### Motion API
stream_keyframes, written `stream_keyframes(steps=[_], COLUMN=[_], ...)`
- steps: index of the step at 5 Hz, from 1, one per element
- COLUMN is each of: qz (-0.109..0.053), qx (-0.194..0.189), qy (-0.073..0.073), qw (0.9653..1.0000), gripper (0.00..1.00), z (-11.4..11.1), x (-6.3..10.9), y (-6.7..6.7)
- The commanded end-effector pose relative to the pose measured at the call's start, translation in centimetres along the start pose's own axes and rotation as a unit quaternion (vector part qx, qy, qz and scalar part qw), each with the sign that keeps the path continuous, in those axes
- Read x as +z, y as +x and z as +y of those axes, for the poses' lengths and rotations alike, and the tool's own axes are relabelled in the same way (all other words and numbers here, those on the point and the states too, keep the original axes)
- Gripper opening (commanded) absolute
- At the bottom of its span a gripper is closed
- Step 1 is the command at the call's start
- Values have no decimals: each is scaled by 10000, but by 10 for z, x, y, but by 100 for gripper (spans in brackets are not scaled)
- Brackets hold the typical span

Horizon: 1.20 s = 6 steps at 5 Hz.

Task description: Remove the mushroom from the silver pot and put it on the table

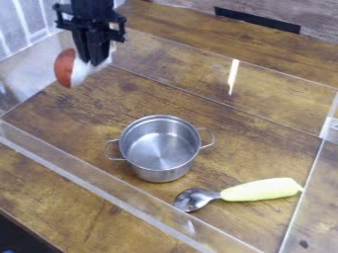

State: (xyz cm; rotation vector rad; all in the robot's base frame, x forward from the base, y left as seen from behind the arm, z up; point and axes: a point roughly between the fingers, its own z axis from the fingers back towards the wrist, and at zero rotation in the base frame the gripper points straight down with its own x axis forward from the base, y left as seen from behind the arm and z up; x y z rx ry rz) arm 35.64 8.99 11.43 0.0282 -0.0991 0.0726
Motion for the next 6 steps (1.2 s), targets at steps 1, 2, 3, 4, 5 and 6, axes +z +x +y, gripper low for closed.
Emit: stream_keyframes(steps=[1,2,3,4,5,6], qz=[-165,-105,-12,61,146,172], qx=[117,88,64,12,-25,-30], qy=[10,-30,-63,-98,-128,-91], qw=[9998,9999,10000,9999,9998,9998], gripper=[0,0,0,100,100,100], z=[12,14,18,24,29,36], x=[-5,-26,-45,-58,-62,-64], y=[-3,-7,-7,-5,-2,2])
